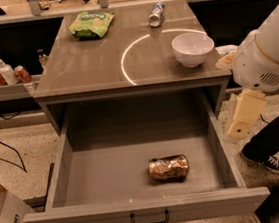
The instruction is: Pick orange can from top drawer and place on counter
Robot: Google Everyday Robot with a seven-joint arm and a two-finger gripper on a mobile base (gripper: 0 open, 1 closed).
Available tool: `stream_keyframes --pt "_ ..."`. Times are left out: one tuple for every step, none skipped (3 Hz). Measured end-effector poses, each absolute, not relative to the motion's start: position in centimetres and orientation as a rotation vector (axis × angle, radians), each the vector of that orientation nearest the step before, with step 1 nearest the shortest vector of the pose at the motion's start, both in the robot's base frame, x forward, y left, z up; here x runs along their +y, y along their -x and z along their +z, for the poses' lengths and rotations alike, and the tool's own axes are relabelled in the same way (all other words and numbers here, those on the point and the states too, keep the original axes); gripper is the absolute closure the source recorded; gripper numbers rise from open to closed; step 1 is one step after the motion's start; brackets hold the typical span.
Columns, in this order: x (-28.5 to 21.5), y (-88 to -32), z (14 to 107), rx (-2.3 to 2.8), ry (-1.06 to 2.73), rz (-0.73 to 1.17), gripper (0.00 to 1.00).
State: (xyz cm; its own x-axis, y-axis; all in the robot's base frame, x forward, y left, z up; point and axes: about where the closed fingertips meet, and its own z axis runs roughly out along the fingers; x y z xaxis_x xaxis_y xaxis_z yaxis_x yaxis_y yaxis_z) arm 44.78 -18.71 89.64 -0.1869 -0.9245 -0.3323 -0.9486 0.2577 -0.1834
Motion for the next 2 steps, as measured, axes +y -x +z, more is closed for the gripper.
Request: stream_keyframes --pt "-18.86 -46.13 84.78 2.195 1.641 0.183 0.00" --pt "-18.81 -46.48 84.49 2.192 1.636 0.183 0.00"
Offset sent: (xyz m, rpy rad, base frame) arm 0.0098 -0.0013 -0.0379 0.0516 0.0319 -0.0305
